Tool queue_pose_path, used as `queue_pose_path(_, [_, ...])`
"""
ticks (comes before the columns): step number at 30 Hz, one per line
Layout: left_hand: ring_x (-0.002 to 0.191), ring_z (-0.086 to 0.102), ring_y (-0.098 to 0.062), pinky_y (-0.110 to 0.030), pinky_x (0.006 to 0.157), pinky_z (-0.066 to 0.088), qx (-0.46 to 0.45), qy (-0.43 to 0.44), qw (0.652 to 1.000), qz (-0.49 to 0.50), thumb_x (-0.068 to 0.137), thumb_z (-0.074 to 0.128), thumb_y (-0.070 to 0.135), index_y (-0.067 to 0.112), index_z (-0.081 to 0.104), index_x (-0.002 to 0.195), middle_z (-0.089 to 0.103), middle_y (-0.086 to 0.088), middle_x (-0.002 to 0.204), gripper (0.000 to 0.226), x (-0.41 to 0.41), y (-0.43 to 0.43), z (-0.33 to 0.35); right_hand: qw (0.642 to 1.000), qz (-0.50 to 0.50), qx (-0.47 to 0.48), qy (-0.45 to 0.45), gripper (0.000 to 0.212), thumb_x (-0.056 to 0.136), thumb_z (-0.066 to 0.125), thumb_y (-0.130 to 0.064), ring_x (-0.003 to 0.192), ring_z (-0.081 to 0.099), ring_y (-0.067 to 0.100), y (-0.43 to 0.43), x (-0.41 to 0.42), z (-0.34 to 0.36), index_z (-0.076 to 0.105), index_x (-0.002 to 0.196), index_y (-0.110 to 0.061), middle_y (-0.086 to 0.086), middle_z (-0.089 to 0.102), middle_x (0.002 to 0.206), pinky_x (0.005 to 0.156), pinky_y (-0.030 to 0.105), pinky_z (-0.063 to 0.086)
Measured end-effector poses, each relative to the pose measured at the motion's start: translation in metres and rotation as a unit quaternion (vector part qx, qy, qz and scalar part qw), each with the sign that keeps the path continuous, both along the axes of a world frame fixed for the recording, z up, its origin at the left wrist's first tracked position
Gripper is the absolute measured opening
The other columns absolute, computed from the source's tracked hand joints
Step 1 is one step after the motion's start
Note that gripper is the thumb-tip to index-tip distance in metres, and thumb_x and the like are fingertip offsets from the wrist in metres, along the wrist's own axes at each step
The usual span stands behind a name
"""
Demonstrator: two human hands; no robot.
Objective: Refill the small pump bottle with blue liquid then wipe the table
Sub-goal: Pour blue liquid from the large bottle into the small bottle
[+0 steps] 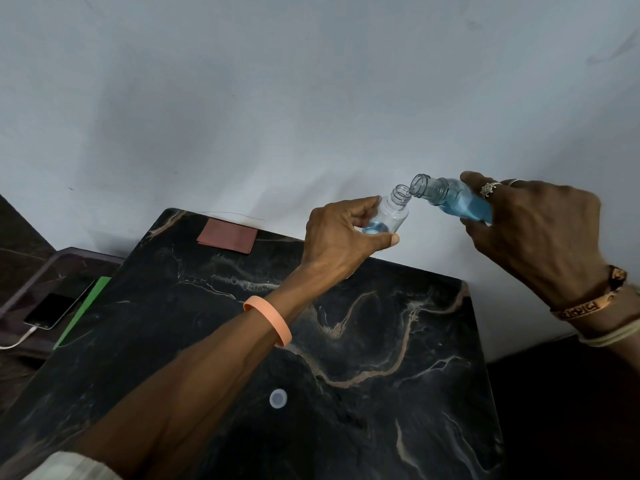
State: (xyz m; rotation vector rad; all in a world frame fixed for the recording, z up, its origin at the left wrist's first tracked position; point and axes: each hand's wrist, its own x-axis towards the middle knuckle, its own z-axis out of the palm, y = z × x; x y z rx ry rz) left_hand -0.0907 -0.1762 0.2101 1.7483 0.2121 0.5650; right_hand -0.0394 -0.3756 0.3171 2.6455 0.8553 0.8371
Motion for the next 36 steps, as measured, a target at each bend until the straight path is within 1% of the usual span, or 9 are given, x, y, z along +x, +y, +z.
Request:
queue_pose_path(2, [0.083,0.068,0.009,-0.026,0.082,0.06,0.001,0.0,1.0,0.001,0.06,0.094,0.03,0.027,0.073,0.115,0.072,0.021,0.104,0.059,-0.0008,0.0003,0.0009,1.0,0.002,0.0,-0.001,0.05,0.08,0.074,-0.023,0.062,0.062,0.04,0.0005,-0.0003,-0.0003,0.065,0.128,-0.016,0.016,0.069,0.076,0.054,0.028,0.032])
queue_pose_path(6, [0.083,0.068,0.01,-0.026,0.081,0.06,0.008,0.0,1.0,0.0,0.06,0.093,0.03,0.027,0.073,0.114,0.066,0.032,0.105,0.057,-0.0027,0.0007,0.0018,1.0,0.001,-0.001,-0.003,0.048,0.082,0.072,-0.025,0.061,0.062,0.039,0.001,0.0,-0.0009,0.065,0.128,-0.016,0.016,0.069,0.074,0.054,0.027,0.03])
queue_pose_path(7, [0.083,0.068,0.01,-0.026,0.081,0.06,0.009,0.001,1.0,-0.001,0.061,0.093,0.03,0.027,0.073,0.114,0.067,0.031,0.105,0.057,-0.0028,0.0006,0.0017,1.0,0.0,0.0,-0.003,0.047,0.082,0.072,-0.025,0.061,0.062,0.039,0.001,0.0002,-0.001,0.065,0.128,-0.016,0.016,0.068,0.074,0.054,0.027,0.029])
queue_pose_path(10, [0.086,0.069,0.006,-0.027,0.083,0.059,0.01,0.006,1.0,0.002,0.061,0.093,0.031,0.026,0.072,0.117,0.074,0.015,0.105,0.06,-0.0022,0.0006,0.0007,1.0,0.001,0.002,-0.003,0.047,0.08,0.073,-0.023,0.059,0.061,0.039,0.0005,0.0005,-0.0012,0.066,0.126,-0.016,0.015,0.067,0.071,0.054,0.027,0.028])
queue_pose_path(13, [0.088,0.069,0.005,-0.028,0.084,0.059,0.001,0.006,1.0,0.003,0.061,0.094,0.03,0.023,0.072,0.118,0.075,0.01,0.108,0.062,-0.0012,0.0004,0.0003,1.0,0.002,0.0,-0.002,0.047,0.08,0.073,-0.023,0.058,0.06,0.039,0.0005,0.0004,-0.0014,0.066,0.126,-0.016,0.014,0.067,0.071,0.054,0.026,0.028])
queue_pose_path(18, [0.088,0.069,0.007,-0.024,0.083,0.059,0.002,0.006,1.0,0.001,0.061,0.093,0.029,0.021,0.071,0.119,0.075,0.009,0.108,0.063,-0.0006,-0.0005,0.0002,1.0,-0.003,-0.007,-0.003,0.048,0.082,0.072,-0.025,0.059,0.06,0.039,-0.0001,0.0006,-0.001,0.064,0.129,-0.017,0.015,0.067,0.073,0.053,0.027,0.029])
queue_pose_path(25, [0.089,0.069,0.004,-0.026,0.085,0.059,0.006,0.006,1.0,0.0,0.062,0.093,0.031,0.023,0.071,0.119,0.075,0.01,0.109,0.061,-0.0008,-0.0006,0.0001,1.0,0.004,0.007,-0.004,0.048,0.082,0.072,-0.024,0.064,0.062,0.041,-0.0004,-0.0002,-0.0013,0.064,0.129,-0.018,0.016,0.068,0.076,0.054,0.03,0.036])
queue_pose_path(31, [0.09,0.069,0.005,-0.024,0.085,0.058,0.002,0.008,1.0,-0.002,0.062,0.093,0.03,0.023,0.071,0.12,0.074,0.009,0.11,0.062,-0.0012,-0.0008,0.0002,1.0,-0.002,0.001,-0.001,0.049,0.083,0.071,-0.024,0.063,0.062,0.04,-0.0004,-0.0006,-0.0016,0.064,0.13,-0.017,0.015,0.069,0.077,0.054,0.028,0.031])
queue_pose_path(36, [0.089,0.069,0.006,-0.021,0.083,0.058,0.007,0.001,1.0,-0.001,0.062,0.093,0.03,0.023,0.072,0.118,0.075,0.01,0.108,0.06,-0.0014,-0.0013,0.0,1.0,-0.007,-0.004,0.0,0.047,0.083,0.071,-0.024,0.06,0.061,0.038,-0.0001,-0.001,-0.0012,0.064,0.129,-0.017,0.014,0.067,0.072,0.054,0.026,0.028])
